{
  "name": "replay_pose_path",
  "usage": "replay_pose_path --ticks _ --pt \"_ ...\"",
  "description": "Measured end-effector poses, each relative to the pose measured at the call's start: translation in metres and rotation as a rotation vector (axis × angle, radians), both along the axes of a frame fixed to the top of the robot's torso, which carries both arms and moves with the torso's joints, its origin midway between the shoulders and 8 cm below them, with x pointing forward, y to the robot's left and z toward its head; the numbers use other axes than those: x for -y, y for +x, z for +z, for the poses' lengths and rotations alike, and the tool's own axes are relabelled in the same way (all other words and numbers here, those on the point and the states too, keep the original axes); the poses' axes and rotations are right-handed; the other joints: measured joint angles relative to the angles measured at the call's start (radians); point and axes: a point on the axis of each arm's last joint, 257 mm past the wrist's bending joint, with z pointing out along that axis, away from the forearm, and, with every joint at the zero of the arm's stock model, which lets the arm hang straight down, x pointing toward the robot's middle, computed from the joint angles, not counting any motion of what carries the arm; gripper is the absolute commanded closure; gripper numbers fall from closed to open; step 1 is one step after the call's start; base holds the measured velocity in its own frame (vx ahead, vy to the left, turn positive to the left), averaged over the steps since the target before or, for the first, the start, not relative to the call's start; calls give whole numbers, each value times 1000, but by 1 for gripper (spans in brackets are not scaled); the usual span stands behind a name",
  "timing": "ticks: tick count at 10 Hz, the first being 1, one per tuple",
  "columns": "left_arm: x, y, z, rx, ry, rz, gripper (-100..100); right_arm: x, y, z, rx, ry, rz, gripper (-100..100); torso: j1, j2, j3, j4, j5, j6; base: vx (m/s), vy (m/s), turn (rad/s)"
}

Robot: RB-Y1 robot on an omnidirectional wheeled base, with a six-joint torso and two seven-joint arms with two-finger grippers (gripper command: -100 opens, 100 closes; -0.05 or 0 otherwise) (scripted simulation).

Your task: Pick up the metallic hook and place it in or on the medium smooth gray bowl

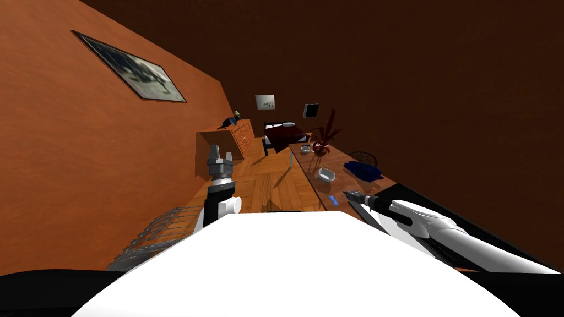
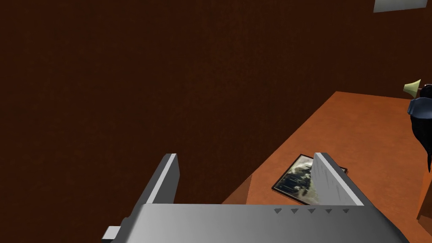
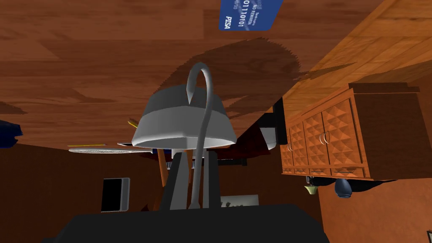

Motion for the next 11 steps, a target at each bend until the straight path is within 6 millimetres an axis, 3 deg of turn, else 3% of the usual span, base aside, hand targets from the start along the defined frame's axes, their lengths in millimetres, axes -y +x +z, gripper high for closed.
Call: replay_pose_path --ticks 3,8,9,11 --pt "0 0 0 0 0 0 0 16 4 21 -7 -7 -10 100 3 -3 -2 0 1 -1 228 47 46" --pt "0 0 0 0 0 0 0 38 10 52 -17 -13 -30 100 2 0 0 0 1 0 158 15 38" --pt "0 0 0 0 0 0 0 39 12 54 -15 -12 -30 -100 1 6 3 0 0 1 18 1 6" --pt "0 0 0 0 0 0 0 38 12 54 -14 -12 -30 -100 0 13 7 2 0 2 4 0 1"
